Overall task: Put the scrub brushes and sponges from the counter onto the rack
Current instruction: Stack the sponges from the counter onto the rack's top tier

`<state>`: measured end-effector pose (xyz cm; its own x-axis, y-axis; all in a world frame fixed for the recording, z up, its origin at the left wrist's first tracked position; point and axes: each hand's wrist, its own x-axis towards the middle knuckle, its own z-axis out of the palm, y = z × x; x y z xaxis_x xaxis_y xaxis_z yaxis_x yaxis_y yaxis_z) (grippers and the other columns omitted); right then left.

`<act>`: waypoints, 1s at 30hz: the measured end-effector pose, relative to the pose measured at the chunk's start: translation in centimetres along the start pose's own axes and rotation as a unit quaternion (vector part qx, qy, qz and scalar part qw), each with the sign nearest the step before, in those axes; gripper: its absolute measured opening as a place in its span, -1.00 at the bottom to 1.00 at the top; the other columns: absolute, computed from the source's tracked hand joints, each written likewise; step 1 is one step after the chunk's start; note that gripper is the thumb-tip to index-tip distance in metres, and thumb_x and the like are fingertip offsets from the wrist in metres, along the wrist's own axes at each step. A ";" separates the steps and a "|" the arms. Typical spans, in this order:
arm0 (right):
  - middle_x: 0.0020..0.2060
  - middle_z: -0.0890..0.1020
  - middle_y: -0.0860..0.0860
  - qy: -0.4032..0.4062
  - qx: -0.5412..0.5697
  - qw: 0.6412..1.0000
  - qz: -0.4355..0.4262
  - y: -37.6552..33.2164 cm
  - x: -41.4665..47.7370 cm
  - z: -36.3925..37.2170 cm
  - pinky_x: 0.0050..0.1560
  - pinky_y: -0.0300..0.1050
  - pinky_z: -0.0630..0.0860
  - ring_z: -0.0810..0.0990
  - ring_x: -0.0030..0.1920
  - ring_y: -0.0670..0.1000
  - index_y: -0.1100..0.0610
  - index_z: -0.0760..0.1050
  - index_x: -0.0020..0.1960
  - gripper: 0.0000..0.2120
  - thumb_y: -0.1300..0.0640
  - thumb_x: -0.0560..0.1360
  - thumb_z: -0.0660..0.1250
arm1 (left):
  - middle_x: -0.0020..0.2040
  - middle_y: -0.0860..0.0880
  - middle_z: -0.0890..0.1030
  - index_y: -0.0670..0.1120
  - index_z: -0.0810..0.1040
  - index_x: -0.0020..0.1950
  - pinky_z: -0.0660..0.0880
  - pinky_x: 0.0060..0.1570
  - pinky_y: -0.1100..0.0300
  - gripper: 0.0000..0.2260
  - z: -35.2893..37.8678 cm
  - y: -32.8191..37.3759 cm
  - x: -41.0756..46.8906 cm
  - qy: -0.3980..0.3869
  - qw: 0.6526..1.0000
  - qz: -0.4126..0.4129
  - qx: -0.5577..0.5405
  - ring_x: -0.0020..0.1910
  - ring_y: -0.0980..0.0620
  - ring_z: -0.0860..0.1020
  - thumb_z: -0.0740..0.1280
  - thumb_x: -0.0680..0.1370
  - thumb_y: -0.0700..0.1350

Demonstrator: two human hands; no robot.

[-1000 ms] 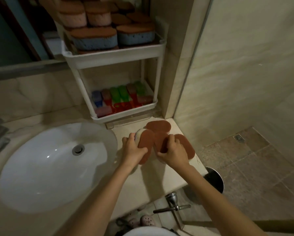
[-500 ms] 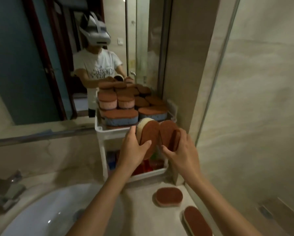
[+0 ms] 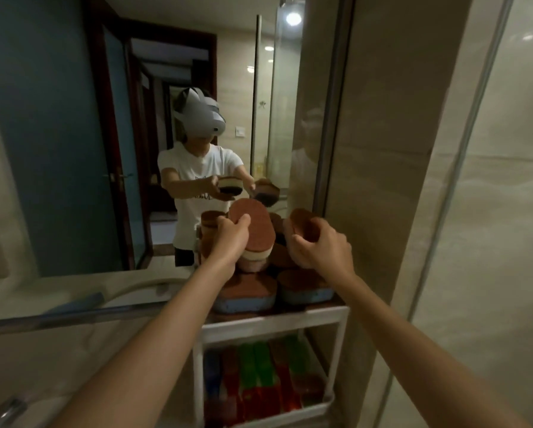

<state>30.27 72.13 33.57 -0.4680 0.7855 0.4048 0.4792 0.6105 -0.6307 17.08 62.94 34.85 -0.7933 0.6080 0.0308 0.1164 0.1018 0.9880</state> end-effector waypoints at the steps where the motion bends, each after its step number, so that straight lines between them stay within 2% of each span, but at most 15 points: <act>1: 0.20 0.58 0.07 -0.009 -0.003 1.000 0.006 -0.1 1.0 0.6 -0.04 -0.19 0.43 0.57 0.16 0.07 0.08 0.30 0.41 -0.47 -0.09 0.50 0.28 | 0.49 -0.13 0.26 -0.11 0.01 0.54 0.28 0.41 -0.08 -0.40 0.0 0.0 1.2 -0.003 1.000 -0.022 -0.018 0.44 -0.16 0.30 0.13 0.59 0.09; 4: 0.22 0.55 0.08 -0.044 0.000 0.999 0.020 -0.1 3.3 2.9 0.04 -0.09 0.48 0.55 0.18 0.10 0.08 0.32 0.39 -0.49 -0.12 0.52 0.22 | 0.44 -0.14 0.36 -0.15 0.13 0.51 0.36 0.36 -0.03 -0.46 0.2 -0.4 4.2 -0.009 0.993 -0.073 -0.087 0.37 -0.14 0.39 0.17 0.60 0.04; 8: 0.18 0.57 0.04 -0.080 -0.021 0.996 0.021 0.1 5.0 4.9 0.08 -0.03 0.52 0.56 0.10 0.08 0.01 0.40 0.30 -0.59 -0.14 0.52 0.18 | 0.38 -0.16 0.45 -0.17 0.24 0.48 0.43 0.21 0.06 -0.55 0.5 -1.3 6.1 -0.025 0.977 -0.113 -0.179 0.32 -0.12 0.46 0.17 0.62 -0.06; 11: 0.12 0.58 0.04 -0.112 -0.076 0.991 -0.009 0.7 5.6 6.3 0.06 -0.04 0.52 0.57 0.07 0.10 -0.02 0.49 0.18 -0.68 -0.12 0.52 0.17 | 0.37 -0.17 0.46 -0.18 0.28 0.45 0.43 0.23 0.04 -0.57 0.6 -1.7 6.6 -0.021 0.974 -0.115 -0.193 0.32 -0.12 0.47 0.18 0.61 -0.08; 12: 0.08 0.60 0.06 -0.119 -0.095 0.988 -0.025 0.8 5.7 6.7 0.06 0.01 0.55 0.59 0.03 0.12 -0.06 0.52 0.10 -0.67 -0.19 0.49 0.14 | 0.36 -0.18 0.46 -0.18 0.29 0.43 0.42 0.26 0.03 -0.59 0.7 -1.8 6.6 -0.020 0.975 -0.115 -0.190 0.31 -0.12 0.47 0.19 0.61 -0.09; 14: 0.04 0.61 0.11 -0.130 -0.117 0.984 -0.039 1.5 6.2 7.7 0.05 0.12 0.56 0.59 0.00 0.17 -0.11 0.53 0.00 -0.53 -0.34 0.37 0.00 | 0.35 -0.19 0.47 -0.18 0.30 0.43 0.42 0.26 0.03 -0.60 0.8 -1.8 6.5 -0.020 0.974 -0.115 -0.195 0.31 -0.13 0.47 0.18 0.61 -0.09; 16: 0.07 0.59 0.15 -0.141 -0.137 0.979 -0.048 2.0 6.6 8.2 0.07 0.16 0.55 0.57 0.05 0.23 -0.13 0.52 0.07 -0.46 -0.36 0.37 -0.06 | 0.33 -0.18 0.49 -0.18 0.32 0.41 0.43 0.22 0.05 -0.61 0.9 -1.8 6.5 -0.019 0.973 -0.115 -0.197 0.29 -0.12 0.49 0.18 0.61 -0.10; 18: 0.13 0.56 0.15 -0.148 -0.154 0.976 -0.044 1.5 6.4 7.8 0.12 0.18 0.52 0.54 0.10 0.25 -0.13 0.51 0.12 -0.58 -0.25 0.49 0.00 | 0.25 -0.17 0.55 -0.17 0.36 0.38 0.44 0.18 0.07 -0.64 0.8 -1.7 6.5 -0.020 0.974 -0.111 -0.197 0.19 -0.09 0.53 0.18 0.61 -0.10; 21: 0.15 0.55 0.14 -0.175 -0.155 0.971 -0.042 0.6 5.9 6.6 0.16 0.19 0.49 0.51 0.14 0.21 -0.04 0.47 0.11 -0.72 -0.09 0.55 0.07 | 0.07 -0.13 0.61 -0.18 0.42 0.32 0.49 0.15 0.08 -0.65 0.8 -1.2 6.6 -0.027 0.976 -0.097 -0.193 0.09 -0.07 0.56 0.23 0.56 -0.09; 23: 0.16 0.52 0.14 -0.131 -0.109 0.984 -0.052 0.2 5.6 5.7 0.17 0.09 0.47 0.49 0.17 0.18 0.07 0.41 0.22 -0.73 0.05 0.57 0.12 | 0.12 -0.15 0.60 -0.19 0.45 0.26 0.50 0.19 0.06 -0.68 0.7 -0.9 6.9 -0.026 0.977 -0.081 -0.193 0.12 -0.09 0.57 0.26 0.54 -0.10; 26: 0.10 0.52 0.06 -0.050 0.038 0.996 -0.070 -1.0 3.9 3.3 0.03 -0.14 0.45 0.53 0.08 0.05 0.12 0.30 0.37 -0.61 0.22 0.55 0.16 | 0.09 -0.15 0.60 -0.18 0.46 0.19 0.51 0.16 0.07 -0.73 1.2 0.2 6.6 -0.026 0.977 -0.061 -0.204 0.09 -0.08 0.58 0.29 0.53 -0.12; 27: 0.12 0.54 0.05 -0.060 0.069 0.992 -0.082 -1.2 3.6 2.8 0.05 -0.15 0.47 0.53 0.10 0.02 0.10 0.30 0.37 -0.58 0.22 0.52 0.20 | 0.10 -0.15 0.60 -0.18 0.45 0.23 0.52 0.13 0.08 -0.70 1.6 0.6 6.6 -0.027 0.976 -0.058 -0.208 0.07 -0.07 0.58 0.30 0.53 -0.13; 30: 0.21 0.50 0.01 -0.138 0.064 0.984 -0.096 -1.3 3.2 1.9 0.12 -0.17 0.44 0.48 0.16 -0.05 0.04 0.26 0.37 -0.50 0.10 0.47 0.32 | 0.11 -0.16 0.62 -0.20 0.42 0.30 0.55 0.02 0.10 -0.63 3.1 1.4 6.4 -0.045 0.975 -0.059 -0.209 0.03 -0.07 0.60 0.31 0.51 -0.15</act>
<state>26.73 73.66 34.37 -0.7328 0.5892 0.3403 0.2732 0.7128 -0.6460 13.99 69.43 35.94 -0.7285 0.6802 -0.0815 -0.2412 -0.1433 0.9598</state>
